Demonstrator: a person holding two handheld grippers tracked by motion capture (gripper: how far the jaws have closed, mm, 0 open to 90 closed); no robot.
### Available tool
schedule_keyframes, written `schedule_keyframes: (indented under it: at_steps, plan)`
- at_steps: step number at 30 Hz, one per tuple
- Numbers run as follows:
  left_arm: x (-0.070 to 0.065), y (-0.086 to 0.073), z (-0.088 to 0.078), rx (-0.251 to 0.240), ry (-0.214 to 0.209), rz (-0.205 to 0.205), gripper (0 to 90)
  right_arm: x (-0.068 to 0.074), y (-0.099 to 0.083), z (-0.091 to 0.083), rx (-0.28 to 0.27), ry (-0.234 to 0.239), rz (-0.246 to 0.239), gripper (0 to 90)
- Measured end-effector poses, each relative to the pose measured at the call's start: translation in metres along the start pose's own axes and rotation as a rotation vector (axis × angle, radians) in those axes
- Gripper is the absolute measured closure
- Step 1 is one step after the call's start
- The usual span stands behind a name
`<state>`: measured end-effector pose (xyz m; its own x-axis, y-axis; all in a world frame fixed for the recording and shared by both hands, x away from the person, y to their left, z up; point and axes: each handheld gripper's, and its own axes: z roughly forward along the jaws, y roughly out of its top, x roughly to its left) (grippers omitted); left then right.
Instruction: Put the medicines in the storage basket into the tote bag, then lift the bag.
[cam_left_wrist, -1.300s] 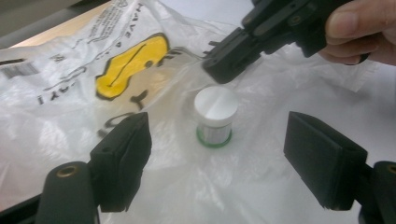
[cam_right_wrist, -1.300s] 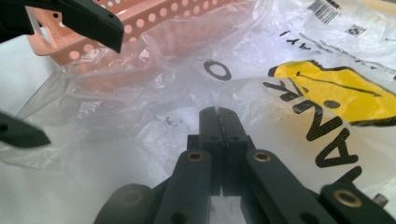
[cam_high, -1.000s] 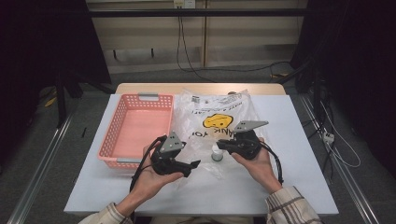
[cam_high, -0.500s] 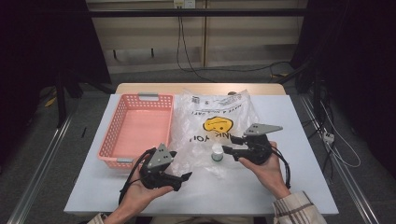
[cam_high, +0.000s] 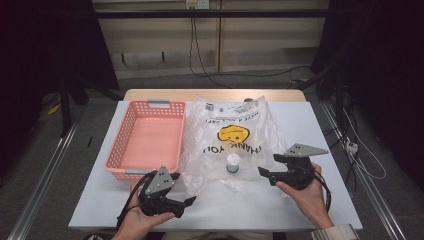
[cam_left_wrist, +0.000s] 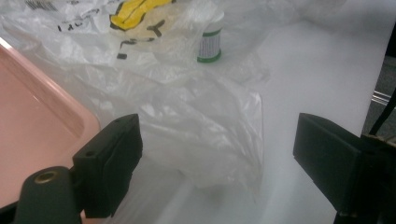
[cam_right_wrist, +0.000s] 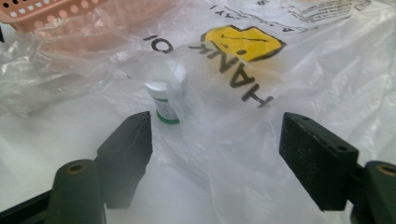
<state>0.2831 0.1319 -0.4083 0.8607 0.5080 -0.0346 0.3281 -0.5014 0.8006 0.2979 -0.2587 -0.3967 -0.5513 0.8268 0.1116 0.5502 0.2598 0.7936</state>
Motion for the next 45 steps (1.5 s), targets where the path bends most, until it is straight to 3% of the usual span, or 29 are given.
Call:
schedule_keyframes:
  at_steps: [9, 11, 24, 31, 36, 41, 45]
  plan:
    - [-0.007, -0.013, -0.002, 0.010, 0.005, 0.019, 15.4, -0.007, -0.016, -0.019, -0.009, -0.032, 0.025, 21.4]
    - [-0.005, -0.016, -0.001, 0.009, -0.008, 0.005, 15.4, -0.008, -0.019, -0.022, -0.012, -0.036, 0.032, 21.1]
    - [-0.003, -0.022, 0.007, 0.032, 0.007, 0.012, 15.4, -0.009, -0.040, -0.036, -0.006, -0.063, 0.048, 20.3]
    - [-0.007, -0.021, 0.014, 0.044, -0.004, 0.000, 15.3, -0.010, -0.054, -0.042, 0.015, -0.071, 0.055, 21.1]
    - [-0.006, -0.022, 0.020, 0.069, 0.005, 0.003, 17.6, -0.010, -0.061, -0.042, 0.048, -0.074, 0.058, 28.1]
    - [-0.008, -0.023, 0.030, 0.110, -0.011, 0.000, 21.0, -0.012, -0.068, -0.043, 0.083, -0.063, 0.060, 47.7]
    - [-0.006, -0.023, 0.034, 0.124, -0.013, 0.006, 31.8, -0.015, -0.070, -0.040, 0.104, -0.044, 0.070, 72.4]
